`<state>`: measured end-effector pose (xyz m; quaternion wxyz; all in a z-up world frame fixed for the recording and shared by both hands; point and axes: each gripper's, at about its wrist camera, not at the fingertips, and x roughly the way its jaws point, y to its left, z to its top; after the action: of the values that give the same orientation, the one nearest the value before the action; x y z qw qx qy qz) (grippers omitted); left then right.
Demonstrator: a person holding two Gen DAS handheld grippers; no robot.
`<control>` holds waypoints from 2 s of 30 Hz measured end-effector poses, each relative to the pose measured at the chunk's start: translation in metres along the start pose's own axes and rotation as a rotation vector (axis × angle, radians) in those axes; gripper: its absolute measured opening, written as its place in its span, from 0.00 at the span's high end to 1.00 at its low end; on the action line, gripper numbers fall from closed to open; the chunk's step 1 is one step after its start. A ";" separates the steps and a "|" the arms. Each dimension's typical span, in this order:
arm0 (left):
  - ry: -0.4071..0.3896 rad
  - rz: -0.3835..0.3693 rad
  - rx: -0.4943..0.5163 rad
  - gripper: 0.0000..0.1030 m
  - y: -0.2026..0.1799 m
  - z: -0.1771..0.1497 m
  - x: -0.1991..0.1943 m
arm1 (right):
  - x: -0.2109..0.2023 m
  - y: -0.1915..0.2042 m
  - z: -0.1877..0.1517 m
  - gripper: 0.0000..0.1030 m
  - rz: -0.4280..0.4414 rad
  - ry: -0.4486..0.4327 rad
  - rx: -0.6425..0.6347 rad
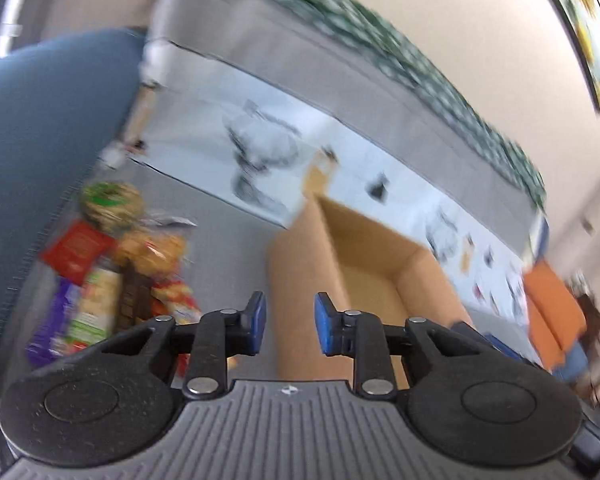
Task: Organize snacks
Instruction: 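Grasp the purple snack bar with the left tool while the right tool approaches the yellow wafer pack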
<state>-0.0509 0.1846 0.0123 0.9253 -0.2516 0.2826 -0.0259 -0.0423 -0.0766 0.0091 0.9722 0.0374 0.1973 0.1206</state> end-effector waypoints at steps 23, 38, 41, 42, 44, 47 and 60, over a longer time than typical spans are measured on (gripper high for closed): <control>-0.118 0.471 -0.299 0.54 0.102 -0.021 0.025 | 0.082 0.127 -0.062 0.43 0.309 0.127 -0.326; -0.002 0.406 -0.380 0.76 0.126 -0.029 0.036 | 0.134 0.129 -0.085 0.69 0.320 0.298 -0.404; 0.004 0.372 -0.406 0.79 0.126 -0.030 0.032 | 0.114 0.127 -0.084 0.74 0.346 0.291 -0.441; 0.004 0.358 -0.413 0.80 0.125 -0.030 0.030 | 0.106 0.126 -0.083 0.74 0.352 0.289 -0.453; 0.002 0.319 -0.433 0.80 0.125 -0.031 0.024 | 0.090 0.124 -0.083 0.74 0.357 0.289 -0.475; 0.003 0.245 -0.465 0.80 0.125 -0.032 0.013 | 0.071 0.118 -0.088 0.75 0.339 0.313 -0.486; 0.263 0.159 -0.374 0.80 0.088 -0.065 0.015 | 0.051 0.100 -0.099 0.66 0.319 0.397 -0.381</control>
<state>-0.0816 0.2293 -0.0844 0.8170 -0.3901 0.4193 0.0671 -0.0578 0.0352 -0.0894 0.8729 -0.1392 0.3489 0.3113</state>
